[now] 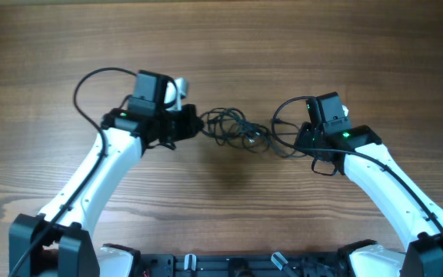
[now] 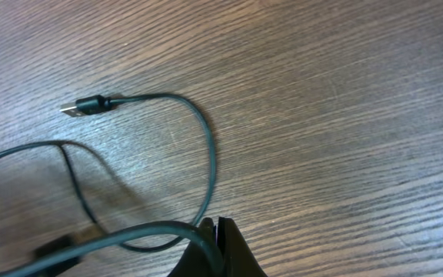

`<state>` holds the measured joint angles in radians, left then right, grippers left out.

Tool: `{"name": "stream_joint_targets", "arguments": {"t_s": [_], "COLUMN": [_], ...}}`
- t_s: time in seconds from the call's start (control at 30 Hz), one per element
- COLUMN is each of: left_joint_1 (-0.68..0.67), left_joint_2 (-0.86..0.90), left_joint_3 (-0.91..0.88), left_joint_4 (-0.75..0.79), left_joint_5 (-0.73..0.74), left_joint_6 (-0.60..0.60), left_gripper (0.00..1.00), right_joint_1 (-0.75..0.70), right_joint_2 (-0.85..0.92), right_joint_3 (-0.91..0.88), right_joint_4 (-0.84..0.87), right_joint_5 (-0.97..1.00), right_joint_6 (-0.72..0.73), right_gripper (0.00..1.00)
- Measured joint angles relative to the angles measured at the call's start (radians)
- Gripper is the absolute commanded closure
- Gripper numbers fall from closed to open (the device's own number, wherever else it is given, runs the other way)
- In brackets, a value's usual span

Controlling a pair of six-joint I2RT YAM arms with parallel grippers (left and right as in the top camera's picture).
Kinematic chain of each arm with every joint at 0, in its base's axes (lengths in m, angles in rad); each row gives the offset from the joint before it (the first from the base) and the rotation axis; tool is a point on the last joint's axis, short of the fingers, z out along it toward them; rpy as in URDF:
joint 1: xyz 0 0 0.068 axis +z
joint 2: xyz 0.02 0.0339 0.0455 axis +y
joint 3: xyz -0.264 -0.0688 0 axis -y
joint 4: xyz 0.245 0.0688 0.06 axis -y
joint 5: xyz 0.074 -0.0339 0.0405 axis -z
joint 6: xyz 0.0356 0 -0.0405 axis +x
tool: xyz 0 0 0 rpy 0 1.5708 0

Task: Untangle cables

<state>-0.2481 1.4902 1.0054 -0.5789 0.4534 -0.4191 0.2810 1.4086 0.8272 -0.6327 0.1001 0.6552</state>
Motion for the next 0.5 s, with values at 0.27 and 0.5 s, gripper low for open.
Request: {"name": "stream_joint_targets", "arguments": {"t_s": [0.27,0.5], "left_joint_1": [0.151,0.132], "left_joint_2": [0.0,0.0], "left_joint_3": [0.0,0.0], "left_joint_4": [0.017,0.03], "left_joint_5": [0.118,0.225], "left_joint_6": [0.0,0.002], "left_gripper": [0.96,0.96], "right_joint_1": [-0.002,-0.005], "right_joint_2": [0.0,0.0], "right_joint_3": [-0.001,-0.002], "right_joint_4": [0.103,0.249], "right_joint_5": [-0.076,-0.523], "right_joint_6": [-0.075,-0.349], "right_gripper": [0.1,0.1]}}
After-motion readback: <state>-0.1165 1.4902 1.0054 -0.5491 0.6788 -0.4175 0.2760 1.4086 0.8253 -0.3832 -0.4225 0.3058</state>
